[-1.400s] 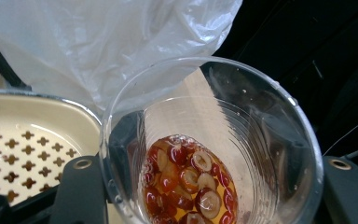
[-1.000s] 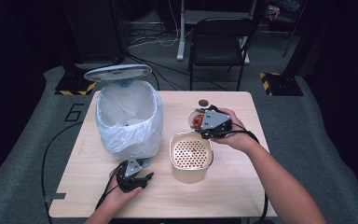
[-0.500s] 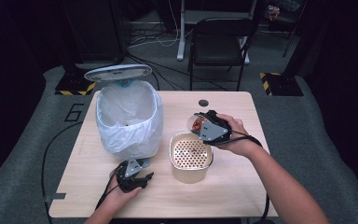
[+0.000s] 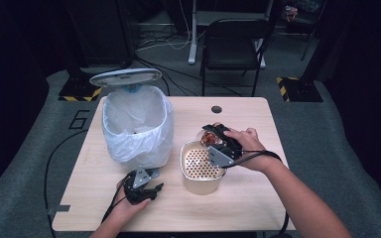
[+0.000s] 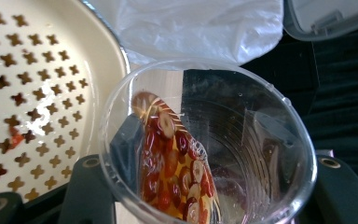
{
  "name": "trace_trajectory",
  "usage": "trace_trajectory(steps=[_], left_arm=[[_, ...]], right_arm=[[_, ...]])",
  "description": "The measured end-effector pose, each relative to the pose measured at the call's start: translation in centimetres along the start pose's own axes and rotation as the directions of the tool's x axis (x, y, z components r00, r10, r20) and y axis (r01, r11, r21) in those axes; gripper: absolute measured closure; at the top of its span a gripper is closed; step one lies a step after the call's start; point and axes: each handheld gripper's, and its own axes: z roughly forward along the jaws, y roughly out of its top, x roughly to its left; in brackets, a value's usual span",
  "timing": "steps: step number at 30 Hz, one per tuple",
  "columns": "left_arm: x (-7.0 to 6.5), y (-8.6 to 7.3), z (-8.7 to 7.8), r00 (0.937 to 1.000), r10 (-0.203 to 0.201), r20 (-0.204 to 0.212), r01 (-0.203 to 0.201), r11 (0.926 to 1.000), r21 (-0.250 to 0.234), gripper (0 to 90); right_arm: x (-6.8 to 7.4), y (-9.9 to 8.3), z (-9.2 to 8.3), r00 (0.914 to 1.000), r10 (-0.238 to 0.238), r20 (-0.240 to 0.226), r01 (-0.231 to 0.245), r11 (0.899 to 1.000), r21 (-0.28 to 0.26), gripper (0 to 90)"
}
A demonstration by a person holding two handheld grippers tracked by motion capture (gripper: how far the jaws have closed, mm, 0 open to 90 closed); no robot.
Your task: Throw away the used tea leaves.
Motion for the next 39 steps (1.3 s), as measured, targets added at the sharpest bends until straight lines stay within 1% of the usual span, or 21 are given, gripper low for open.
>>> trace_trajectory(steps=[3,7,10,15,19,20,22,23,24,25,26,27,28,29,30,31,32,34,35,37,39], left_arm=[[0.0,0.0,0.0,1.0,0.0,0.0,0.0,1.0,0.0,37.6],[0.0,0.0,0.0,1.0,0.001,0.0,-0.001,1.0,0.0,37.6],[0.0,0.0,0.0,1.0,-0.001,0.001,0.001,1.0,0.0,37.6],[0.0,0.0,0.0,1.0,0.0,0.001,0.0,1.0,0.0,37.5],[0.0,0.0,0.0,1.0,-0.001,0.001,0.001,1.0,-0.001,37.6],[0.0,0.0,0.0,1.0,-0.001,0.001,0.001,1.0,0.0,37.6],[0.0,0.0,0.0,1.0,-0.001,0.001,0.001,1.0,-0.001,37.6],[0.0,0.0,0.0,1.0,-0.002,0.002,0.002,1.0,0.0,37.6],[0.0,0.0,0.0,1.0,-0.002,0.001,0.002,1.0,-0.001,37.6],[0.0,0.0,0.0,1.0,0.0,0.001,0.0,1.0,0.0,37.6],[0.0,0.0,0.0,1.0,0.0,0.001,0.0,1.0,0.0,37.6],[0.0,0.0,0.0,1.0,0.0,0.0,0.0,1.0,0.0,37.6],[0.0,0.0,0.0,1.0,0.002,-0.001,-0.002,1.0,0.0,37.6],[0.0,0.0,0.0,1.0,0.0,-0.002,0.0,1.0,-0.001,37.5],[0.0,0.0,0.0,1.0,0.0,-0.003,0.0,1.0,-0.001,37.6],[0.0,0.0,0.0,1.0,0.001,-0.003,-0.001,1.0,0.0,37.6],[0.0,0.0,0.0,1.0,0.0,-0.003,0.0,1.0,-0.001,37.6],[0.0,0.0,0.0,1.0,-0.001,0.0,0.001,1.0,-0.001,37.6],[0.0,0.0,0.0,1.0,-0.001,0.0,0.001,1.0,-0.001,37.6],[0.0,0.0,0.0,1.0,-0.002,0.0,0.002,1.0,0.0,37.6],[0.0,0.0,0.0,1.0,-0.001,-0.001,0.001,1.0,0.0,37.6]], right_arm=[[0.4,0.4,0.0,0.998,-0.06,0.016,0.06,0.998,0.01,41.9],[0.9,0.8,-0.1,0.9854,-0.162,0.053,0.161,0.987,0.02,42.0],[1.2,1.2,-0.1,0.9659,-0.247,0.078,0.245,0.969,0.032,42.1],[1.9,1.3,0.0,0.9344,-0.339,0.111,0.332,0.94,0.071,42.3],[2.3,1.5,0.0,0.8775,-0.463,0.127,0.451,0.886,0.111,42.7],[2.4,1.5,0.0,0.857,-0.498,0.132,0.485,0.866,0.121,42.7],[2.6,1.6,-0.1,0.8229,-0.546,0.157,0.529,0.837,0.14,42.8],[2.7,1.7,-0.1,0.8112,-0.563,0.158,0.546,0.826,0.142,42.8],[2.6,1.9,-0.2,0.7909,-0.59,0.162,0.571,0.807,0.15,42.9],[3.0,1.7,-0.3,0.7987,-0.585,0.14,0.564,0.809,0.164,42.9],[3.1,1.8,-0.3,0.7854,-0.601,0.147,0.581,0.798,0.159,43.0],[2.9,2.1,-0.2,0.7396,-0.657,0.146,0.636,0.753,0.168,43.1],[3.1,2.0,-0.1,0.7293,-0.669,0.145,0.647,0.743,0.171,43.2],[3.6,1.7,0.0,0.7424,-0.65,0.163,0.624,0.759,0.183,43.2],[3.7,1.7,0.0,0.7381,-0.654,0.164,0.628,0.755,0.187,43.2],[3.7,1.7,0.1,0.7277,-0.667,0.161,0.642,0.745,0.181,43.2],[3.8,1.8,0.1,0.7219,-0.672,0.166,0.647,0.74,0.183,43.2],[3.9,1.9,0.0,0.723,-0.67,0.169,0.647,0.742,0.175,43.2],[3.9,1.9,0.0,0.7161,-0.676,0.173,0.653,0.736,0.177,43.2],[3.9,2.0,0.0,0.7177,-0.674,0.176,0.651,0.739,0.174,43.2],[4.0,2.0,0.0,0.7132,-0.679,0.176,0.656,0.735,0.172,43.2]])
